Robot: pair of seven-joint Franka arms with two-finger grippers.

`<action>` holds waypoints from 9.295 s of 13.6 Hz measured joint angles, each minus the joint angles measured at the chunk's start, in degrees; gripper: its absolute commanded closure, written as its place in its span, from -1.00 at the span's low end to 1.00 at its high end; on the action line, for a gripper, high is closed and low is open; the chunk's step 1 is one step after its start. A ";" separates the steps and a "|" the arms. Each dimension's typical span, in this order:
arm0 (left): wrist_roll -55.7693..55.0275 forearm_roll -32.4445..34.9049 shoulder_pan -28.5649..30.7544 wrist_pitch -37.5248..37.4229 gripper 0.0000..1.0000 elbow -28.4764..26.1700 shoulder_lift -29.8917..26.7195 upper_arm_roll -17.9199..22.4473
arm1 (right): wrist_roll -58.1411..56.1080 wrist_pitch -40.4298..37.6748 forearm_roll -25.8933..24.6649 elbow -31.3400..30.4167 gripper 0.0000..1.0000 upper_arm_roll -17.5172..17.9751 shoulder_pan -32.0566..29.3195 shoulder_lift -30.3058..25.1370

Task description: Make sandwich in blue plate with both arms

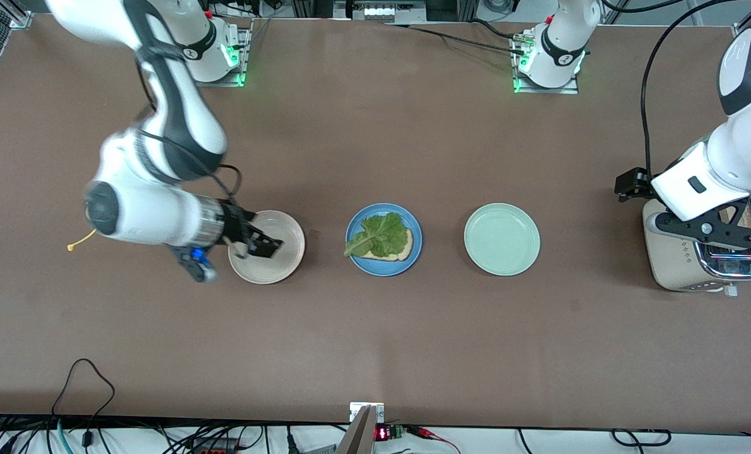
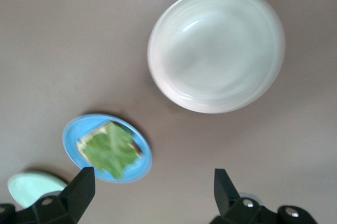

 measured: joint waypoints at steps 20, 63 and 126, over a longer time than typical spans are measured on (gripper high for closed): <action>-0.01 -1.39 0.01 0.00 -1.00 0.05 0.00 -0.01 | -111.90 -1.94 -15.89 -19.56 -1.00 -3.91 -41.92 -16.89; -0.06 -1.59 0.08 -0.06 -1.00 0.05 0.00 -0.03 | -191.55 -11.18 29.67 -8.56 0.73 2.22 -49.99 24.47; -0.06 -1.56 2.04 -1.79 -1.00 -0.02 -0.08 0.93 | -174.88 -5.09 12.32 -12.58 1.00 15.58 -52.84 2.52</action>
